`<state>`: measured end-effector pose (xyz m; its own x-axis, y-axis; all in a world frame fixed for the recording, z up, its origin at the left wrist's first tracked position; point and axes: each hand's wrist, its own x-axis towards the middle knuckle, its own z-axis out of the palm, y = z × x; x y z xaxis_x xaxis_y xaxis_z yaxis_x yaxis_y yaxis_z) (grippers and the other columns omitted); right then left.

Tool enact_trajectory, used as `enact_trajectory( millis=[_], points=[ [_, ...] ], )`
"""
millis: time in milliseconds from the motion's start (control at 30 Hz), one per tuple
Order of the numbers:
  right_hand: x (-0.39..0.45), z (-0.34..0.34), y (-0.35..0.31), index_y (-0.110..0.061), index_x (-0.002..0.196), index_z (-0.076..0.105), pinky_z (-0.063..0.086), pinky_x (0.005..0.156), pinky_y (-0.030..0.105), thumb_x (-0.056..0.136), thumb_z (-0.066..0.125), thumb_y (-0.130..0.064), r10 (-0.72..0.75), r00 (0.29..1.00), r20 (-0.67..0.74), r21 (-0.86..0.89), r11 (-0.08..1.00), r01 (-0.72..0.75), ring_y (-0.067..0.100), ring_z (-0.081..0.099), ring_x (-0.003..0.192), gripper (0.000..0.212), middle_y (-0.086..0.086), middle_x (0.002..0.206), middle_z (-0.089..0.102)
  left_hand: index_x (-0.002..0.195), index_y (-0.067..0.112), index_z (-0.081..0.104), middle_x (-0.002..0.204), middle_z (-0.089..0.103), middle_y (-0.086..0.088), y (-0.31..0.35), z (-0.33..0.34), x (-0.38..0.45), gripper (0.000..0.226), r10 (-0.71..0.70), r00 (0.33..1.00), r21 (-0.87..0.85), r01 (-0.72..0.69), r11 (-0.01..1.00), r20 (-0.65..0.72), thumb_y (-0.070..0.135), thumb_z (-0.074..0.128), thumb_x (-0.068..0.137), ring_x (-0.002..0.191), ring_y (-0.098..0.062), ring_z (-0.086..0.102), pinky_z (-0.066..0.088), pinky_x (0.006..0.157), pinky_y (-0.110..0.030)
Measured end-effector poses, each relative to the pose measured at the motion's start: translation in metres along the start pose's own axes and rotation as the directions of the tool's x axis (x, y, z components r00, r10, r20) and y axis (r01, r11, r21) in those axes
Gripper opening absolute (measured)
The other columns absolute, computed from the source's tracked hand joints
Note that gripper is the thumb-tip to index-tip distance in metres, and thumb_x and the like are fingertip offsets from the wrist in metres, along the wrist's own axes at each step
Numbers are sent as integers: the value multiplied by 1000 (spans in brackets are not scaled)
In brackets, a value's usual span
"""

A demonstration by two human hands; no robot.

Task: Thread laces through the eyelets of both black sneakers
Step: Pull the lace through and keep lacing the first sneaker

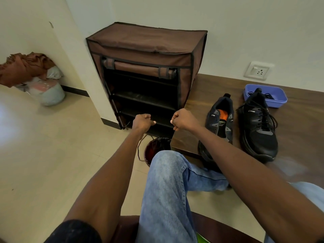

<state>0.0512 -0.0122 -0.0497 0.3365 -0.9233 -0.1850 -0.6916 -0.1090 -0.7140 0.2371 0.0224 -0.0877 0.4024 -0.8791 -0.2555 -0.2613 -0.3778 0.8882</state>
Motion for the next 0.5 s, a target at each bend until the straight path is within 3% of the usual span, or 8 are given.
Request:
enact_trajectory(
  millis=[133,267,400,500],
  points=[
    [-7,-8,3,-11,85,67,57,63,23,99,58,-11,-29,999,-36,-14,999,29,13,71,68,16,8,81,70,126,7,64,123,65,-10,4,1,-3,35,35,998,37,-34,999,-51,10,68,92,118,-23,59,45,94,-29],
    [-17,-19,9,-6,85,69,62,72,32,97,57,-9,-54,994,-100,-26,998,52,19,73,70,18,13,79,72,116,9,68,112,67,-6,13,6,-9,22,132,990,82,-129,988,-41,12,65,94,108,-20,60,49,93,-32],
    [-34,-36,19,-3,86,70,62,73,35,96,55,-7,-77,983,-165,-35,997,72,21,73,73,17,11,80,71,111,11,69,104,67,-2,27,18,-20,17,234,972,120,-231,965,-14,14,62,96,98,-14,61,46,84,-25],
    [-44,-49,28,-2,87,71,62,72,36,95,55,-6,-73,971,-228,-41,997,66,19,73,71,18,11,78,72,103,16,69,91,65,4,31,29,-27,12,245,970,163,-243,956,10,13,59,97,81,-5,57,43,67,-18]
  ],
)
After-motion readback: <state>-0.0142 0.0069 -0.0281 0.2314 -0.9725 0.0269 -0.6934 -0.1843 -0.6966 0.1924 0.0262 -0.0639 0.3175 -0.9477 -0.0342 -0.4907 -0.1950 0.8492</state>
